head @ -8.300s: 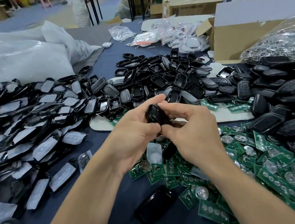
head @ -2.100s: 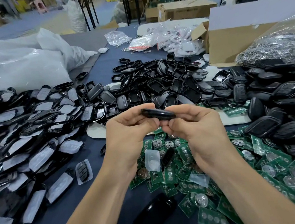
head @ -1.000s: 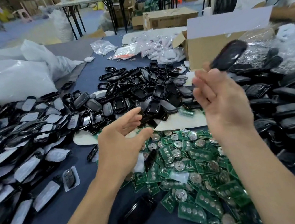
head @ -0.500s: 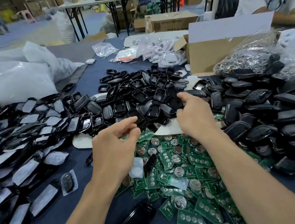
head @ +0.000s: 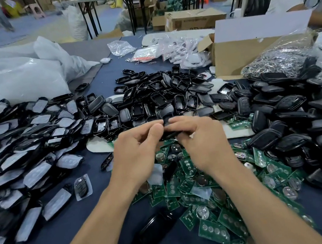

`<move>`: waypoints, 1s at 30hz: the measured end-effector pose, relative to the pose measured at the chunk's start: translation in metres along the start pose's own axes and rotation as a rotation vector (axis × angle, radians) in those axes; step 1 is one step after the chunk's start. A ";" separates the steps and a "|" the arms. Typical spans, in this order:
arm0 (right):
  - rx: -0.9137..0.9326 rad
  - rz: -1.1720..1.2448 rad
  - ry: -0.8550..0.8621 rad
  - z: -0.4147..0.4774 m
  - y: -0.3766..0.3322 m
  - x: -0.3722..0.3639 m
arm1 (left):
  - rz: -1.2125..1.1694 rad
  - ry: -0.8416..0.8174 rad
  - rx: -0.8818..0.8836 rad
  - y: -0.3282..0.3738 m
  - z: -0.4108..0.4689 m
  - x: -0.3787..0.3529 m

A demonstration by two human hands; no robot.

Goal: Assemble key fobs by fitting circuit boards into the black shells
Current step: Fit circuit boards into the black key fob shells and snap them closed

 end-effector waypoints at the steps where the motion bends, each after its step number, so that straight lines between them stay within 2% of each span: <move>1: 0.035 0.010 0.002 -0.004 -0.003 -0.003 | -0.049 -0.038 0.012 0.001 0.000 -0.002; 5: -0.003 0.030 0.021 -0.012 -0.001 -0.008 | -0.189 -0.128 0.103 -0.004 0.002 0.002; 8: -0.089 -0.098 0.030 -0.012 0.008 -0.006 | -0.167 -0.027 0.184 -0.012 0.009 0.009; 10: -0.120 -0.180 -0.061 -0.010 0.011 -0.008 | -0.231 0.126 0.257 -0.018 0.013 0.016; 12: -0.085 -0.294 -0.232 -0.010 0.011 -0.019 | -0.249 0.258 0.294 -0.023 0.015 0.025; 14: -0.036 -0.405 -0.337 -0.010 0.010 -0.027 | -0.243 0.302 0.300 -0.026 0.016 0.031; 16: -0.007 -0.490 -0.368 -0.011 0.009 -0.032 | -0.241 0.299 0.288 -0.024 0.016 0.033; 18: 0.013 -0.526 -0.358 -0.010 0.008 -0.034 | -0.223 0.296 0.265 -0.021 0.016 0.033; 24: -0.015 -0.398 -0.242 -0.007 0.005 -0.031 | -0.231 0.322 0.261 -0.019 0.018 0.035; 30: -0.007 -0.369 -0.221 -0.007 0.006 -0.035 | -0.184 0.255 0.232 -0.014 0.016 0.030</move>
Point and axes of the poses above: each hand's wrist, its own z-axis towards the middle knuckle, its own x-axis out of the back of the hand, y = z × x, the point moved 4 cm from there along z, towards the middle knuckle, and after that the axes turned 2 degrees about x, right-handed, at the moved point
